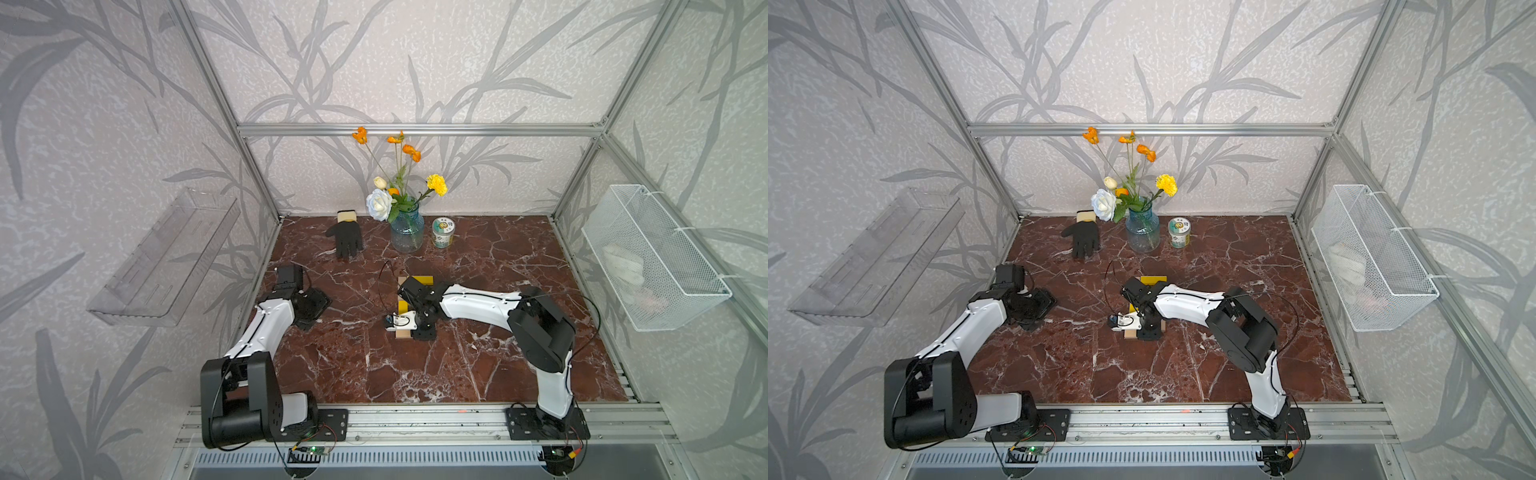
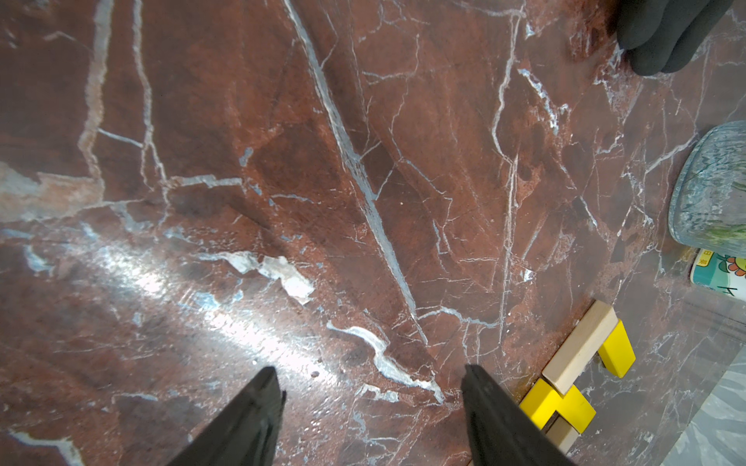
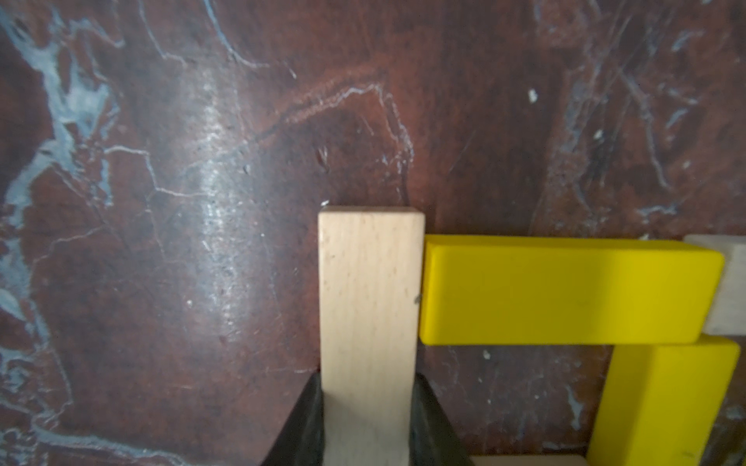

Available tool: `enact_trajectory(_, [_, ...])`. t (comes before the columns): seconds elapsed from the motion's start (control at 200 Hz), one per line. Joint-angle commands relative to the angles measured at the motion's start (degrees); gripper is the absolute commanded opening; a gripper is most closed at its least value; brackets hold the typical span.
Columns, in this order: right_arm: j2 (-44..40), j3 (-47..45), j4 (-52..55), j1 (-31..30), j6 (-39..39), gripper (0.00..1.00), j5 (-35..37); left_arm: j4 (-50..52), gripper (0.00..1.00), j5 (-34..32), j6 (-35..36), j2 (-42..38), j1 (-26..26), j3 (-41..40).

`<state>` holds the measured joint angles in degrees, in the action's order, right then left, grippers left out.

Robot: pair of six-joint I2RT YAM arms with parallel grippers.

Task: Assemble the number 6 with building blocks
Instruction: Assemble the building block at the center of the board.

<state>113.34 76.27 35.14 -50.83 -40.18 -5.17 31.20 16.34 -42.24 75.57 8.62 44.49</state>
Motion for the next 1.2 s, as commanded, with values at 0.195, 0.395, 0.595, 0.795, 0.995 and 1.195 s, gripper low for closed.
enact_trajectory(0.195, [1.19, -0.94, 1.79, 0.55, -0.6, 0.06, 1.48, 0.0, 0.72, -0.72, 0.31, -0.06, -0.27, -0.34])
enact_trajectory(0.395, [1.18, -1.2, 1.86, 0.55, -0.51, 0.06, 1.58, 0.0, 0.72, -0.73, 0.31, -0.25, -0.27, -0.58])
enact_trajectory(0.595, [1.01, -1.73, 1.78, 0.55, -0.51, 0.06, 1.74, -0.03, 0.72, -0.83, 0.39, -0.47, -0.22, -0.84])
enact_trajectory(0.795, [0.81, -1.94, 1.61, 0.55, -0.51, 0.06, 2.0, 0.0, 0.73, -0.87, 0.37, -0.7, -0.27, -1.11])
enact_trajectory(0.995, [0.79, -2.07, 1.65, 0.68, -0.51, 0.06, 2.09, -0.16, 0.72, -0.89, 0.18, -0.82, -0.23, -1.34])
enact_trajectory(1.195, [0.48, -2.31, 1.47, 0.66, -0.6, 0.06, 2.18, -0.18, 0.73, -0.89, 0.2, -1.04, -0.27, -1.55])
